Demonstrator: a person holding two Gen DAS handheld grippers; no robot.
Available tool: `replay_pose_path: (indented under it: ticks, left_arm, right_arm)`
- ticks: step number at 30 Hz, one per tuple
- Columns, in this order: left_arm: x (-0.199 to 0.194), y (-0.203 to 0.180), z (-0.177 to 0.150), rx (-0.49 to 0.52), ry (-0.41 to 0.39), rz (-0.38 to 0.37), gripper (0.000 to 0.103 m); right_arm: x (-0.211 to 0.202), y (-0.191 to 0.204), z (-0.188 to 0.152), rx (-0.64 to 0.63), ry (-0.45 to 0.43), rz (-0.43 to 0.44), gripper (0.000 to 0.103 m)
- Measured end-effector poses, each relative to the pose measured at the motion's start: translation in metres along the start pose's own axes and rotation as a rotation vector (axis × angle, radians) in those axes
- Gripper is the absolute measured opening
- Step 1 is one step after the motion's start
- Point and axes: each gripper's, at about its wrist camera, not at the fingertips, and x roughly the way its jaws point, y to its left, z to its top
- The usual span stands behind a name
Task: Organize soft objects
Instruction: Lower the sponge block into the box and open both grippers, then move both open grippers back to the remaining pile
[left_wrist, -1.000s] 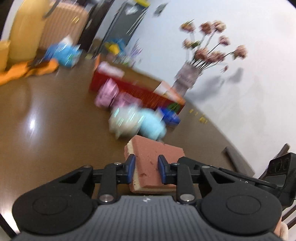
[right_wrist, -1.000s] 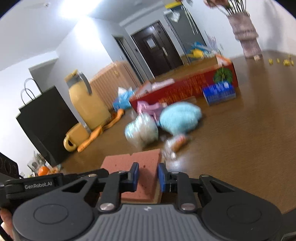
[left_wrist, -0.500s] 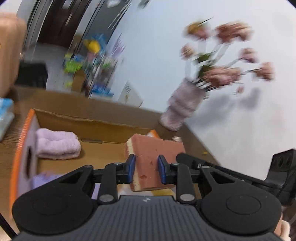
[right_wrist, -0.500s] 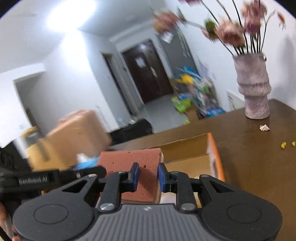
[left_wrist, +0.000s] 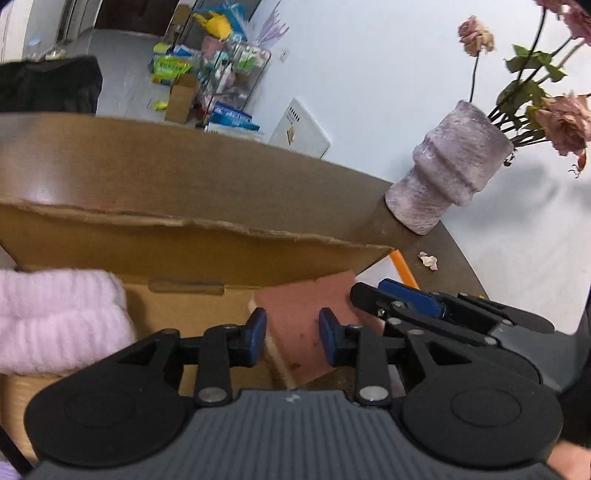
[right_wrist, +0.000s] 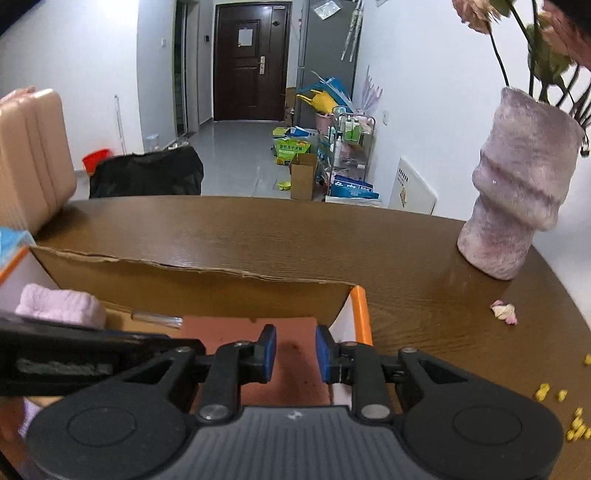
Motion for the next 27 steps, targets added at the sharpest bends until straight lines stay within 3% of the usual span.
replay_pose_path:
  ticks: [4, 10, 15, 19, 22, 27]
  left_arm:
    - [-0.036, -0.006, 0.0, 0.058, -0.06, 0.053, 0.039]
    - [-0.116, -0.02, -0.017, 0.245, -0.229, 0.317, 0.045]
    - [-0.176, -0.023, -0.038, 0.294, -0.273, 0.406, 0.061]
    - [-0.221, -0.03, -0.065, 0.303, -0.308, 0.412, 0.063]
    - [-0.253, -0.035, -0.094, 0.323, -0.35, 0.392, 0.071]
    - [-0.296, -0.044, -0.152, 0.362, -0.352, 0.363, 0.078]
  right_arm:
    - [-0.016, -0.009, 0.004, 0.029, -0.023, 0.01, 0.022]
    - [-0.077, -0.024, 0.006, 0.025, -0.071, 0.039, 0.027]
    - [-0.135, -0.031, -0.004, 0.013, -0.117, 0.058, 0.028]
    - [-0.177, -0.031, -0.017, 0.023, -0.141, 0.081, 0.028]
    - [-0.21, -0.026, -0.034, 0.033, -0.181, 0.112, 0.028]
    - [-0.26, -0.007, -0.07, 0.036, -0.23, 0.155, 0.029]
